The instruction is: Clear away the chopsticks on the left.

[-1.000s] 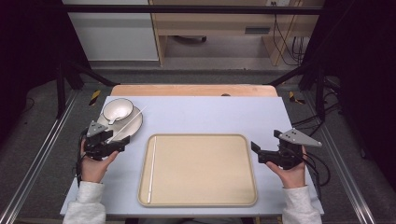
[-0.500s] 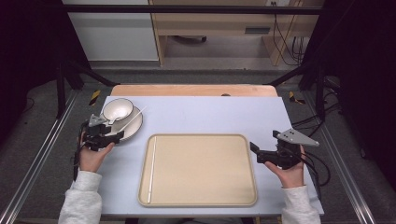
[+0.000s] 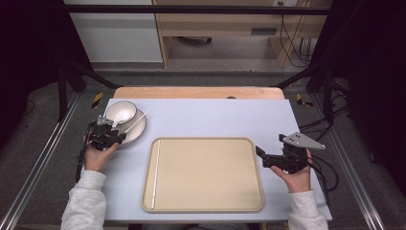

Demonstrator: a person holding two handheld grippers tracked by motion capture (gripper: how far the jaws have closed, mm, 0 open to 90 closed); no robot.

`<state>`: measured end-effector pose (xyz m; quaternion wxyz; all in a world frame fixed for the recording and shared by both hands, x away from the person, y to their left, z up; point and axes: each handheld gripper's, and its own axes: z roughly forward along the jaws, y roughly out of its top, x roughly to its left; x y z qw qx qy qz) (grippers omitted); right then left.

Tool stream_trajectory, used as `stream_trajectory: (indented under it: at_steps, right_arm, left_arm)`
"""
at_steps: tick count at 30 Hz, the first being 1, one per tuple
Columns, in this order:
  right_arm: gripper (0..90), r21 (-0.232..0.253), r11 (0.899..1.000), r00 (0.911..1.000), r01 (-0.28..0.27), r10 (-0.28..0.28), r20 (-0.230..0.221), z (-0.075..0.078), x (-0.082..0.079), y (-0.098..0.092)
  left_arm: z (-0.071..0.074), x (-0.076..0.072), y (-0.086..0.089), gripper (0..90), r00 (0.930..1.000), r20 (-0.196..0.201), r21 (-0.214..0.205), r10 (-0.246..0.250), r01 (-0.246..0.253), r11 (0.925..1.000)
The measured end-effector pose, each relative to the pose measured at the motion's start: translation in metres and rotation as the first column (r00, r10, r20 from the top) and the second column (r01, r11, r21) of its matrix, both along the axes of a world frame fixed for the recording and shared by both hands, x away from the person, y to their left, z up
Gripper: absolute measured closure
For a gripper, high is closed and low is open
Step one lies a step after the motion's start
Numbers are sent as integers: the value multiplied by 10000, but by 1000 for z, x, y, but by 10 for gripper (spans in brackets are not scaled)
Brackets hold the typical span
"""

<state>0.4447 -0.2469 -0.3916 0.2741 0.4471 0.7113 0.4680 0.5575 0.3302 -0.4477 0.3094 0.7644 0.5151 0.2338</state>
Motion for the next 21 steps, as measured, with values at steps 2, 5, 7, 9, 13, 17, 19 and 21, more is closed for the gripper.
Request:
stream_trajectory:
  at_steps: [2,5,7,9,13,17,19,21]
  right_arm:
    - [47,-12,10000,10000,-7,7,-9,0,0,0]
    - [48,-3,10000,10000,-27,27,8,0,0,0]
    - [48,9,10000,10000,-27,27,0,0,0,0]
    - [48,-5,10000,10000,-19,19,-4,0,0,0]
    - [48,-33,10000,10000,-40,40,-25,-1,1,0]
    - [48,-23,10000,10000,-35,35,-11,-1,1,0]
    - [48,-31,10000,10000,-45,45,-28,-1,1,0]
    - [48,-44,10000,10000,-44,44,-31,-1,1,0]
  left_arm:
    - [-1,1,0,644,10000,-36,-6,-24,24,10000]
    - [-4,4,-1,695,9998,-171,-80,-109,107,9999]
    - [-6,5,-1,723,9996,-260,-70,-135,133,9999]
    - [-8,6,-2,744,9992,-334,-12,-218,218,9998]
    - [-9,6,-4,783,9989,-359,-14,-288,288,9996]
    - [-8,5,-5,813,9981,-426,-24,-449,449,9990]
    - [-8,5,-7,827,9973,-451,-28,-587,587,9983]
    - [-8,4,-10,839,9976,-398,59,-572,575,9983]
